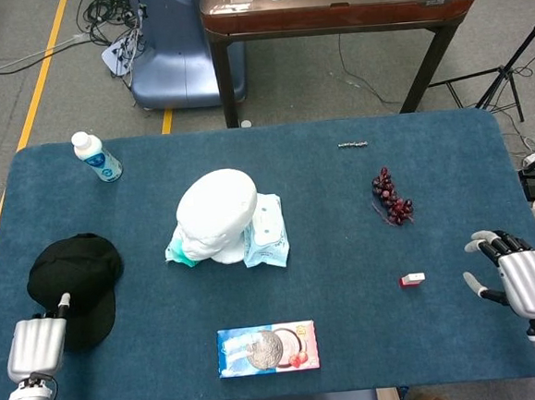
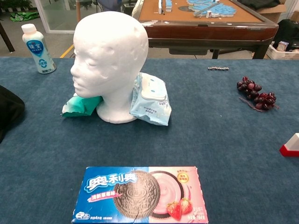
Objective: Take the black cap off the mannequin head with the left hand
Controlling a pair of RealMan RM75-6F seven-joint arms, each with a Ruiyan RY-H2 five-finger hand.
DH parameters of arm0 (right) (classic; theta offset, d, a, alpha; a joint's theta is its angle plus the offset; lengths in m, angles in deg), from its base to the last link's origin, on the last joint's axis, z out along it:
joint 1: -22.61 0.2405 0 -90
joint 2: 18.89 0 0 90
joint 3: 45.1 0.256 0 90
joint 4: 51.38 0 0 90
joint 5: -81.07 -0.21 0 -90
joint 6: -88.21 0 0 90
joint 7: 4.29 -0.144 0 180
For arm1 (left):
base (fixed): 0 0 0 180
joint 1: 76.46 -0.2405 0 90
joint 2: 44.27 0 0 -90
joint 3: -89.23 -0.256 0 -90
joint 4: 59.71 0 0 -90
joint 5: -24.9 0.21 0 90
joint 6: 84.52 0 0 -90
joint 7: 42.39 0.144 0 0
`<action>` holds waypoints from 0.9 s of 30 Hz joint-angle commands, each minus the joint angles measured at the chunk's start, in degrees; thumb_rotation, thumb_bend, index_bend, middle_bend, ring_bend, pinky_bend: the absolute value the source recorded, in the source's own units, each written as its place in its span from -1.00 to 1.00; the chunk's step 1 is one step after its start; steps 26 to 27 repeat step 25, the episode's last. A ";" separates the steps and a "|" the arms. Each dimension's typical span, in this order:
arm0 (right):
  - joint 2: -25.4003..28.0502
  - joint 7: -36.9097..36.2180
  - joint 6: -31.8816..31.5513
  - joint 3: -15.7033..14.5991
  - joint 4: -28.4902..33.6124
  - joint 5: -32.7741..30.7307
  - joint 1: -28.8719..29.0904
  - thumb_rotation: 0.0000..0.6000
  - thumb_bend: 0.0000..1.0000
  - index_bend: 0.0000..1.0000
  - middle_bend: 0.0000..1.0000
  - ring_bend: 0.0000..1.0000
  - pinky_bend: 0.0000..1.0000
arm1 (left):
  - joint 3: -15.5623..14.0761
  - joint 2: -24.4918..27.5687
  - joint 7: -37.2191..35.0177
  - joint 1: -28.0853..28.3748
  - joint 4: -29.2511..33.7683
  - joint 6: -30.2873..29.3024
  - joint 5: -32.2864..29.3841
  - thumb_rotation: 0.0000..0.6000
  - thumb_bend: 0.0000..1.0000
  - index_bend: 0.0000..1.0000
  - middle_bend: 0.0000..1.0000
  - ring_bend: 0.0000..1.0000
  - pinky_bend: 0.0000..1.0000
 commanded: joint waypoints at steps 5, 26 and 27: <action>0.82 -0.59 -0.94 0.69 0.49 -0.83 -0.53 1.00 -0.46 -0.17 -0.35 -0.45 -0.18 | 0.79 -2.21 -14.13 -1.86 -9.41 -0.26 5.24 1.00 -0.34 -0.31 -0.02 -0.03 0.37; 1.48 -0.85 -0.38 1.36 0.69 -2.23 -0.70 1.00 -0.47 -0.17 -0.34 -0.45 -0.18 | 0.21 -2.94 -33.83 -1.14 -19.40 6.65 12.35 1.00 -0.31 -0.30 -0.02 -0.04 0.35; 1.48 -0.85 -0.38 1.36 0.69 -2.23 -0.70 1.00 -0.47 -0.17 -0.34 -0.45 -0.18 | 0.21 -2.94 -33.83 -1.14 -19.40 6.65 12.35 1.00 -0.31 -0.30 -0.02 -0.04 0.35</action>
